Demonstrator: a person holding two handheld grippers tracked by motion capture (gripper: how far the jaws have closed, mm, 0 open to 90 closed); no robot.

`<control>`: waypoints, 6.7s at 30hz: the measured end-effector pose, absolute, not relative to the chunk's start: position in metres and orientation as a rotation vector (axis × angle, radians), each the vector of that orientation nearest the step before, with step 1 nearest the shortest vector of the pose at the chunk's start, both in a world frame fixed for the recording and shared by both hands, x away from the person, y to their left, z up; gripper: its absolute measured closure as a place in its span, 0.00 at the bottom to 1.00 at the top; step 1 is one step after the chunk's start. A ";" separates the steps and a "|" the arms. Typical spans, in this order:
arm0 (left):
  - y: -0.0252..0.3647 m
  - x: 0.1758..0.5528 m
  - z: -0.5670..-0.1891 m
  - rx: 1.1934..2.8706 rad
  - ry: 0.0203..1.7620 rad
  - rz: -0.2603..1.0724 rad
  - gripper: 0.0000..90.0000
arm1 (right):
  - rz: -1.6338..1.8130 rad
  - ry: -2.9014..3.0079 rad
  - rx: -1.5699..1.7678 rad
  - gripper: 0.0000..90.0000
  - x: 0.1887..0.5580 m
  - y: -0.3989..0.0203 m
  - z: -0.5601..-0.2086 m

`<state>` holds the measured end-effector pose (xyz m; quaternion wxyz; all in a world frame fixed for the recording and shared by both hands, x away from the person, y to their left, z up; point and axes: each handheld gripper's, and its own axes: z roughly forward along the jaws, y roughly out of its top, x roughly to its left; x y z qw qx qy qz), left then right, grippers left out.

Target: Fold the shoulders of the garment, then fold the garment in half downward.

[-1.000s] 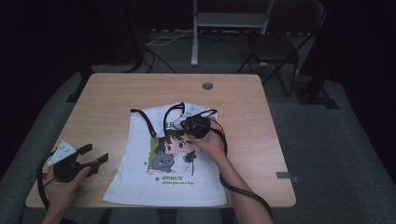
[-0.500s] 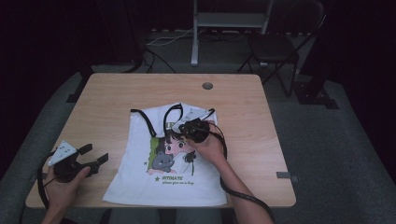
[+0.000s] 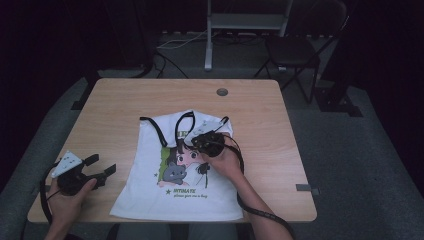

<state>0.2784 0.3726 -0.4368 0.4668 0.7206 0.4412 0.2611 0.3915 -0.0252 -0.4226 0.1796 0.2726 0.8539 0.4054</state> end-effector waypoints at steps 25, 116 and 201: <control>0.372 0.278 -0.437 1.768 1.083 0.642 0.21 | 1.075 2.519 0.748 0.87 0.380 -0.035 -0.435; 0.347 0.340 -0.413 1.623 1.026 0.538 0.21 | 1.158 2.177 1.300 0.14 0.394 -0.161 -0.408; 0.279 0.500 -0.439 2.011 1.096 0.425 0.86 | 1.126 2.467 1.312 0.90 0.500 -0.103 -0.429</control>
